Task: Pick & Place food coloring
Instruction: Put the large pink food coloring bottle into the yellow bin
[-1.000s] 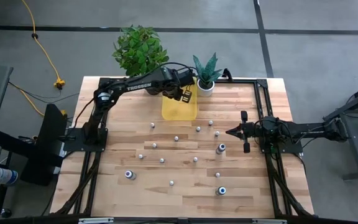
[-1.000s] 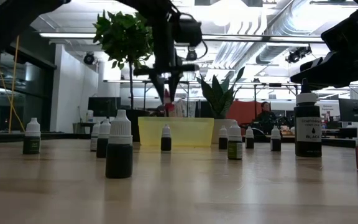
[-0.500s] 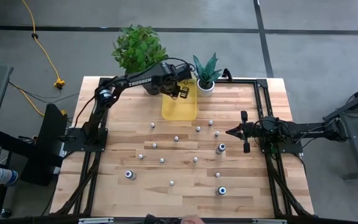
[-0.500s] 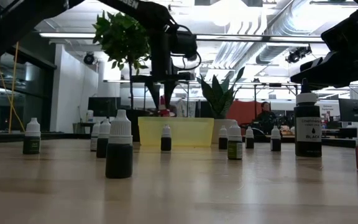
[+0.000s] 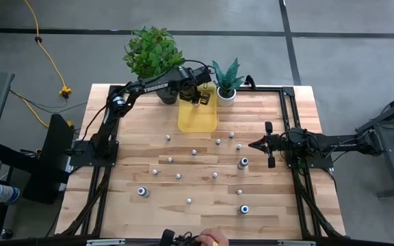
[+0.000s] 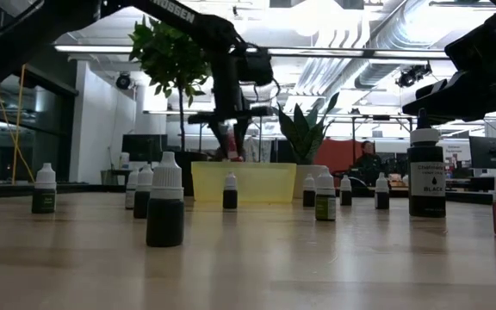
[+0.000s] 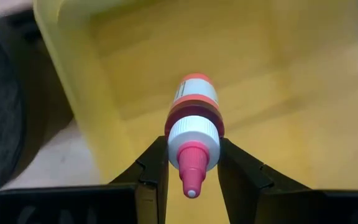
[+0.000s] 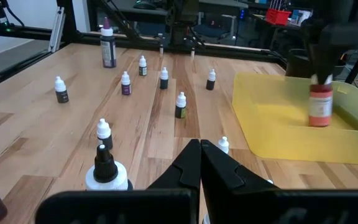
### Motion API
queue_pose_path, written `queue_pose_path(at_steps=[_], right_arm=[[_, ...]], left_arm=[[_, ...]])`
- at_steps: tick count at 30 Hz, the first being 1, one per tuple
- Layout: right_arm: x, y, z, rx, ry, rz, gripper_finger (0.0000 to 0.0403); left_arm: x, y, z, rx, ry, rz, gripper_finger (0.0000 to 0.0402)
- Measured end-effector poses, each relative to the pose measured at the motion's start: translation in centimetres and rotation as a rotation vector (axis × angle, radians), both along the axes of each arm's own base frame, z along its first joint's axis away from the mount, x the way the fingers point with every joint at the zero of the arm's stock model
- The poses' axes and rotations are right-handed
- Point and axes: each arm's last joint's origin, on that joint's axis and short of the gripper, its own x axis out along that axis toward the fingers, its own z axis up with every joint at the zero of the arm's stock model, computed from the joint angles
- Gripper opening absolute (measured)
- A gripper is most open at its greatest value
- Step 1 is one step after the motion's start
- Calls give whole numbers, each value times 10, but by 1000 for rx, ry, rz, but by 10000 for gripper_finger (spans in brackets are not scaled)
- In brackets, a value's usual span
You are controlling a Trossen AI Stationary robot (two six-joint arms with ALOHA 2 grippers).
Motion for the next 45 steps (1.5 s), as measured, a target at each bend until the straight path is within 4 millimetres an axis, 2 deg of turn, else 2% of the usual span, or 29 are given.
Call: queue_pose_path(at_steps=[10, 15, 22, 27, 31, 37, 45], right_arm=[[0, 0, 0, 0, -1, 0, 0], [0, 0, 0, 0, 0, 0, 0], [0, 0, 0, 0, 0, 0, 0], [0, 0, 0, 0, 0, 0, 0], [0, 0, 0, 0, 0, 0, 0], [0, 0, 0, 0, 0, 0, 0], [0, 0, 0, 0, 0, 0, 0]], left_arm=[[7, 6, 3, 37, 5, 7, 95], [2, 11, 5, 51, 28, 26, 95], [-5, 7, 4, 45, 130, -19, 95], [-5, 6, 4, 24, 134, -61, 97], [-4, 5, 3, -5, 127, -135, 114], [-4, 2, 3, -10, 132, -149, 148], [-6, 1, 3, -8, 164, -162, 156]])
